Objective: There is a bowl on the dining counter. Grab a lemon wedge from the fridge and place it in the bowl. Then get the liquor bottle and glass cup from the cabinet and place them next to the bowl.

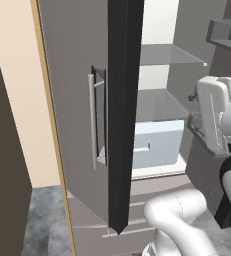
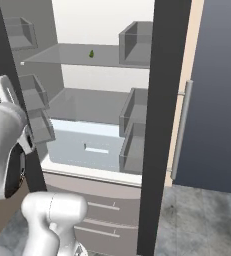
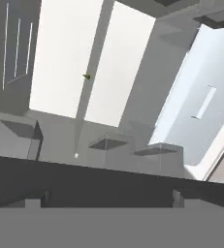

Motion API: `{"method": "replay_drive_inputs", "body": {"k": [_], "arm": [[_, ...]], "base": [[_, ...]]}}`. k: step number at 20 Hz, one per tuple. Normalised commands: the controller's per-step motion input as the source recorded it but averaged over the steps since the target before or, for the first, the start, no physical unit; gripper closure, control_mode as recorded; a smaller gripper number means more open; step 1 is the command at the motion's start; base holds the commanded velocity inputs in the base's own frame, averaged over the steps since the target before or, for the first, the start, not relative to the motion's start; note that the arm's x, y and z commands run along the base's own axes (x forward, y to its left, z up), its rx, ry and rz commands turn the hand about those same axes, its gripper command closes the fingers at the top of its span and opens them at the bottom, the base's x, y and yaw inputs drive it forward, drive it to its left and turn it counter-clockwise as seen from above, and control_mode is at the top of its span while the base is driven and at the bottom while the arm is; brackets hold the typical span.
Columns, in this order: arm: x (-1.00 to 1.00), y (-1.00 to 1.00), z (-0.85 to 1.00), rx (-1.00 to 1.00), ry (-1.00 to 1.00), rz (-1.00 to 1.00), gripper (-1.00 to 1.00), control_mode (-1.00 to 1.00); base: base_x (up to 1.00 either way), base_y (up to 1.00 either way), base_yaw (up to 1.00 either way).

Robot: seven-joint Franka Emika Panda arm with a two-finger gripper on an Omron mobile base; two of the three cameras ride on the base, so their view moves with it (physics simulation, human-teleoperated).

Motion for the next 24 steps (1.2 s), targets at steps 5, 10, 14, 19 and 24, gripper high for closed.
{"method": "replay_drive_inputs", "body": {"k": [5, 10, 14, 19, 24], "arm": [[0.81, -0.19, -0.11, 0.27, 0.01, 0.17, -1.00, -1.00], [0.82, 0.13, -0.13, 0.12, 0.00, 0.13, -1.00, -1.00], [0.71, 0.25, -0.05, 0.04, 0.08, 0.05, -1.00, -1.00], [0.64, 0.23, 0.00, 0.00, 0.15, 0.00, -1.00, -1.00], [0.62, 0.25, -0.01, 0.00, 0.08, 0.01, -1.00, -1.00]], "base": [[0.00, 0.00, 0.00], [0.00, 0.00, 0.00], [0.00, 0.00, 0.00], [0.00, 0.00, 0.00], [0.00, 0.00, 0.00]]}}
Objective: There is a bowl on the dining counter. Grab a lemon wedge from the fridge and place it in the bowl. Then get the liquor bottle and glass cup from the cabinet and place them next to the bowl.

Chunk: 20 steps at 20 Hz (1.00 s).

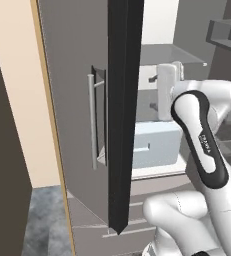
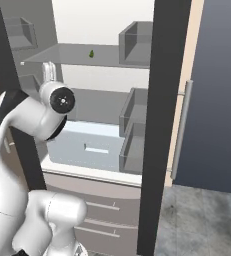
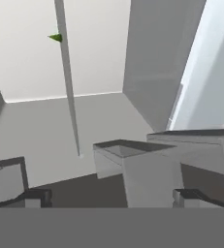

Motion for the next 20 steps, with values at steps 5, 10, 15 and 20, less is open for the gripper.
{"method": "replay_drive_inputs", "body": {"k": [5, 10, 15, 20], "arm": [[0.49, 0.27, -0.07, 0.00, 0.01, 0.06, -1.00, -1.00], [0.24, 0.42, -0.11, 0.00, 0.00, 0.09, -1.00, -1.00], [0.00, 0.57, -0.11, 0.00, 0.00, 0.11, -1.00, -1.00], [-0.03, 0.68, -0.10, -0.03, 0.00, 0.12, -1.00, -1.00]], "base": [[0.00, 0.00, 0.00], [0.00, 0.00, 0.00], [0.00, 0.00, 0.00], [0.00, 0.00, 0.00]]}}
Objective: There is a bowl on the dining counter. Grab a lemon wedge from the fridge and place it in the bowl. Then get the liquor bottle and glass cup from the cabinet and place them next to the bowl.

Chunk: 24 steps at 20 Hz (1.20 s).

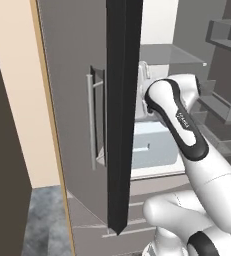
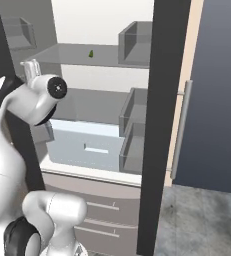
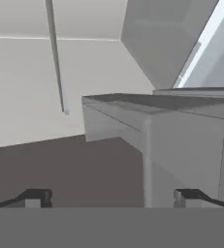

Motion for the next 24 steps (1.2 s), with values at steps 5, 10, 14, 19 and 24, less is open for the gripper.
{"method": "replay_drive_inputs", "body": {"k": [5, 10, 14, 19, 24], "arm": [[-0.09, 0.73, -0.09, -0.06, 0.00, 0.13, -1.00, -1.00], [-0.16, 0.82, -0.10, -0.09, -0.02, 0.14, -1.00, -1.00], [-0.48, 0.97, -0.15, -0.12, -0.10, 0.10, -1.00, -1.00], [-0.49, 0.97, -0.15, -0.11, -0.14, 0.06, -1.00, -1.00], [-0.20, 0.78, -0.03, -0.05, -0.13, 0.04, -1.00, -1.00]], "base": [[0.00, 0.00, 0.00], [0.00, 0.00, 0.00], [0.00, 0.00, 0.00], [0.00, 0.00, 0.00], [0.00, 0.00, 0.00]]}}
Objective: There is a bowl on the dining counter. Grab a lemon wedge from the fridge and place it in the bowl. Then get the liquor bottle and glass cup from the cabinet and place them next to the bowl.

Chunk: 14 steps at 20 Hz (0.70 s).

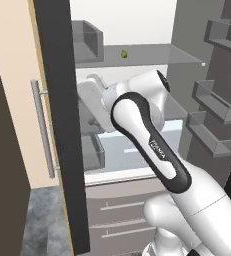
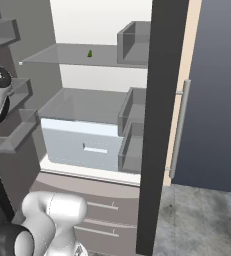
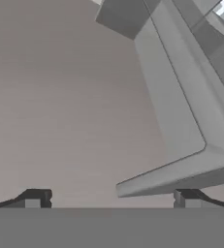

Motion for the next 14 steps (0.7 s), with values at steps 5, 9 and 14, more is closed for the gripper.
{"method": "replay_drive_inputs", "body": {"k": [5, 9, 14], "arm": [[0.00, 0.61, 0.00, 0.00, -0.06, 0.00, -1.00, -1.00], [-0.05, 0.48, -0.02, -0.04, -0.08, 0.00, -1.00, -1.00], [-0.70, -0.02, -0.01, -0.06, -0.12, -0.05, -1.00, -1.00]], "base": [[0.00, 0.00, 0.00], [0.00, 0.00, 0.00], [0.00, 0.00, 0.00]]}}
